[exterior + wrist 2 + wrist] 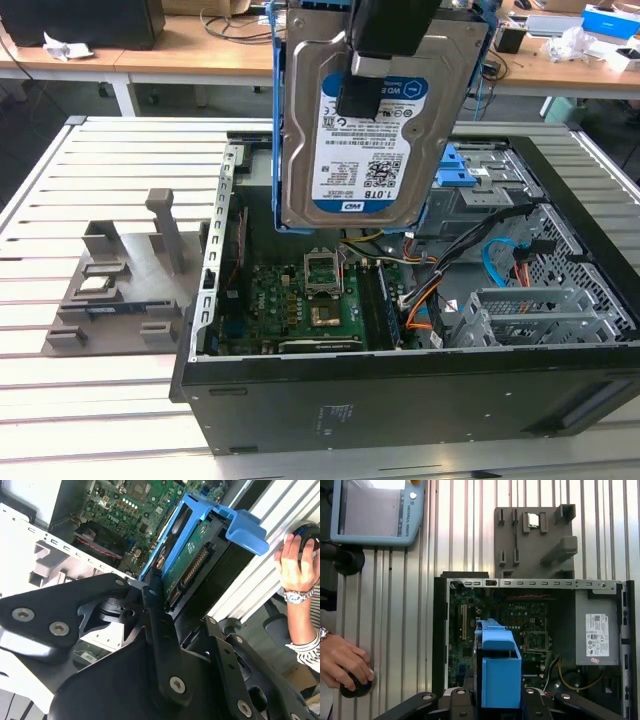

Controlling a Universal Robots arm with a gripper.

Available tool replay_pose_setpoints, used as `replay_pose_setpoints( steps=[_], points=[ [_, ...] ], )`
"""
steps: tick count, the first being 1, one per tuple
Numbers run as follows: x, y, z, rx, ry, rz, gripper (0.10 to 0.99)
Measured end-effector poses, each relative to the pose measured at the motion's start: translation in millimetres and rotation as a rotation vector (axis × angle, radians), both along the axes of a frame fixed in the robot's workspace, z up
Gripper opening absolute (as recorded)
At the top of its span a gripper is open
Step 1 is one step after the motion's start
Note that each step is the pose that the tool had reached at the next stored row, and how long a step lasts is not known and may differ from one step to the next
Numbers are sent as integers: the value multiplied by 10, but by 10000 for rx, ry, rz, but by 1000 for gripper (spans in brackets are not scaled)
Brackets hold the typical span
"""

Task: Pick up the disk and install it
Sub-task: 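Pick up the disk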

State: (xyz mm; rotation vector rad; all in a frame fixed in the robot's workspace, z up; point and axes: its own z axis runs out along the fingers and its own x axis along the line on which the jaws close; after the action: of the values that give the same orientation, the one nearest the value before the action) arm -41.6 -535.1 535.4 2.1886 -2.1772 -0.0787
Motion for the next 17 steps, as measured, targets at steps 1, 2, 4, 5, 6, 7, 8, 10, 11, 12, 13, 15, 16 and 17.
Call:
replay_pose_setpoints(
  steps=[1, 2, 4, 5, 6, 7, 8, 10, 11, 12, 13, 15, 16, 17],
  points=[
    [67, 0, -5, 0, 5, 1, 361],
    [153, 0, -11, -1, 12, 1, 361],
    [254, -1, -20, 0, 21, 1, 361],
    [297, -1, -24, 0, 24, 2, 361],
    [343, -1, -27, -2, 29, 1, 361],
    [405, -1, -33, -2, 35, 1, 361],
    [445, -1, -37, -2, 39, 2, 361],
    [552, -2, -54, -4, 49, 0, 361],
    [605, -4, -72, -2, 54, 2, 361],
    [636, -5, -87, -3, 58, 2, 361],
    [664, -7, -106, -2, 61, 1, 361],
    [720, -12, -150, -1, 65, 1, 361],
    [753, -16, -175, -1, 67, 2, 361],
    [806, -27, -216, -1, 68, 1, 361]
  ],
)
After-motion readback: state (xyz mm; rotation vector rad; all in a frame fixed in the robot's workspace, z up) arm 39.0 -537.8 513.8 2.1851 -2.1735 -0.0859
